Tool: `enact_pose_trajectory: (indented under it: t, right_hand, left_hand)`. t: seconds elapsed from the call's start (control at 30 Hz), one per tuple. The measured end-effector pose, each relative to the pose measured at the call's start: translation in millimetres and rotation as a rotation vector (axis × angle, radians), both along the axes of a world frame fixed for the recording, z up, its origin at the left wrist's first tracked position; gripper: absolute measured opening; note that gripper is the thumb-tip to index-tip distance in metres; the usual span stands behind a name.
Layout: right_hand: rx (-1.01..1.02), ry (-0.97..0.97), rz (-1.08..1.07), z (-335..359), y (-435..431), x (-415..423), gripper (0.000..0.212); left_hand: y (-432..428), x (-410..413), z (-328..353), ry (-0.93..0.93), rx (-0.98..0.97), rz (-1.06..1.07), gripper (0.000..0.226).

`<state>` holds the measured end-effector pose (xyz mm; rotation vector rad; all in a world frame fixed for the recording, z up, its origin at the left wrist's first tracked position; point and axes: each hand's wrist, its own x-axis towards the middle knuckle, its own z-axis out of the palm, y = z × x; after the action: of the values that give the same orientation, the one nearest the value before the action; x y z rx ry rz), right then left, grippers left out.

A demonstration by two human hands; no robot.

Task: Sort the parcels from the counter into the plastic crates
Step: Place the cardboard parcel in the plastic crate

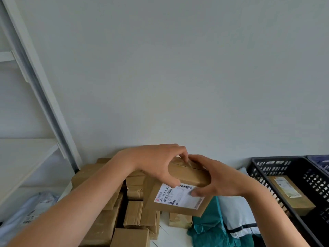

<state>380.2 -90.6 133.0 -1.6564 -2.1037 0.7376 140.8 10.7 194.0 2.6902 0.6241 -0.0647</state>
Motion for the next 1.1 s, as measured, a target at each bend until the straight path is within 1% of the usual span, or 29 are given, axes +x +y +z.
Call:
enact_pose_trajectory:
  t: [0.03,0.07,0.1,0.17,0.2,0.23,0.27,0.3,0.33,0.37,0.4,0.47,0.53,0.63,0.7,0.77,0.93,1.03,1.1]
  right_hand:
    - [0.005,0.042,-0.019,-4,1,1,0.090]
    - [0.019,0.105,-0.054,-10,2,2,0.089]
    - [0.039,0.189,-0.105,-16,3,3,0.090]
    - [0.093,0.403,-0.240,-28,4,2,0.089]
    - [0.119,0.532,-0.313,-33,5,-1,0.087]
    - [0.137,0.669,-0.375,-39,6,-5,0.084]
    - [0.140,0.798,-0.426,-44,8,-9,0.082]
    - [0.134,0.900,-0.466,-49,10,-13,0.082]
    - [0.125,0.961,-0.497,-53,14,-16,0.083]
    - [0.121,0.985,-0.516,-54,16,-20,0.084]
    - [0.118,0.980,-0.525,-56,19,-22,0.085]
    - [0.078,0.950,-0.520,-59,22,-22,0.086]
    - [-0.008,0.933,-0.445,-60,22,-20,0.081]
    - [-0.073,0.873,-0.353,-59,19,-14,0.080]
    - [-0.040,0.855,-0.335,-54,17,-12,0.081]
    - [0.027,0.830,-0.310,-44,12,-14,0.081]
    - [0.210,0.791,-0.228,-6,-9,-22,0.091]
    - [0.276,0.762,-0.184,17,-20,-25,0.103]
    - [0.322,0.737,-0.167,27,-25,-26,0.105]
  left_hand:
    - [2,-1,3,-0.019,-0.026,0.015,0.063]
    - [4,-4,6,-0.091,-0.036,0.047,0.064]
    - [8,-9,6,-0.230,-0.026,0.101,0.064]
    - [18,-18,-4,-0.642,-0.041,0.301,0.062]
    - [20,-20,-13,-0.822,-0.105,0.407,0.062]
    - [20,-21,-26,-0.916,-0.187,0.488,0.066]
    - [17,-20,-38,-0.936,-0.274,0.529,0.074]
    - [11,-16,-51,-0.905,-0.357,0.534,0.084]
    - [4,-12,-63,-0.849,-0.432,0.511,0.094]
    - [-2,-6,-74,-0.793,-0.495,0.479,0.098]
    - [-7,0,-85,-0.766,-0.538,0.454,0.097]
    - [-9,9,-102,-0.828,-0.578,0.474,0.086]
    - [-7,10,-109,-0.900,-0.596,0.534,0.081]
    - [-5,2,-108,-0.885,-0.649,0.546,0.078]
    - [-7,-4,-102,-0.834,-0.676,0.486,0.082]
    - [-7,-9,-92,-0.832,-0.655,0.433,0.090]
    - [-14,-20,-59,-0.920,-0.510,0.322,0.101]
    - [-22,-25,-40,-0.964,-0.466,0.266,0.105]
    - [-25,-27,-31,-0.985,-0.438,0.237,0.107]
